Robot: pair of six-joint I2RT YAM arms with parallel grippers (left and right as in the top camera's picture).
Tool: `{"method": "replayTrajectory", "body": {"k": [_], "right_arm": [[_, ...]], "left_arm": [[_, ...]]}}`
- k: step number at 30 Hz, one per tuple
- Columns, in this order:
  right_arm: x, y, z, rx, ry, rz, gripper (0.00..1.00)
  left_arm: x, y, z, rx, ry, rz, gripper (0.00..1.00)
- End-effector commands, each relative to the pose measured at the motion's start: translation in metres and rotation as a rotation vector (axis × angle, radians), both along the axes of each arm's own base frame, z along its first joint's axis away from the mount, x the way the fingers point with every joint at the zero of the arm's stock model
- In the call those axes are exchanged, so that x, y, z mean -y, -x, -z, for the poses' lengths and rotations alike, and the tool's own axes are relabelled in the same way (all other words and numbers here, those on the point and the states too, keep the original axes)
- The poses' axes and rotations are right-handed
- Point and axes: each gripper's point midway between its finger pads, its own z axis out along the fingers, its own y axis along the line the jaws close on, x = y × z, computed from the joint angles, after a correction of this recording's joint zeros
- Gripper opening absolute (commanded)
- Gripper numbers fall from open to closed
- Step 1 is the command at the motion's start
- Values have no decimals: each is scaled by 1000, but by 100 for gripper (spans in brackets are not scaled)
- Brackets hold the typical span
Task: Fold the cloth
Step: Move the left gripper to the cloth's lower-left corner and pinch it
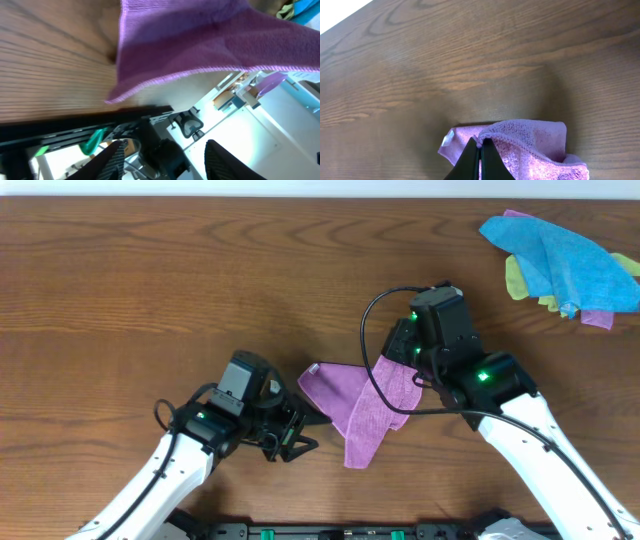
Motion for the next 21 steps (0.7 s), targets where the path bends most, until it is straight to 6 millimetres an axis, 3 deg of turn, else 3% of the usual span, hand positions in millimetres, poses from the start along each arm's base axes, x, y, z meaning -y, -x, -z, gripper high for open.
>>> {"method": "replayTrajectory", "body": {"k": [1,14,21], "right_arm": [[2,-5,-7,29,16,3,1],[-3,-6,-9,39,4,-26,1],[-7,-4,-9,32,-10,-41,1]], "left_arm": [[2,-2,5,-80,-39,-96,56],[2,8,36,-240,-187,-267,72],[12,3,48,-330,-185,-328,75]]}}
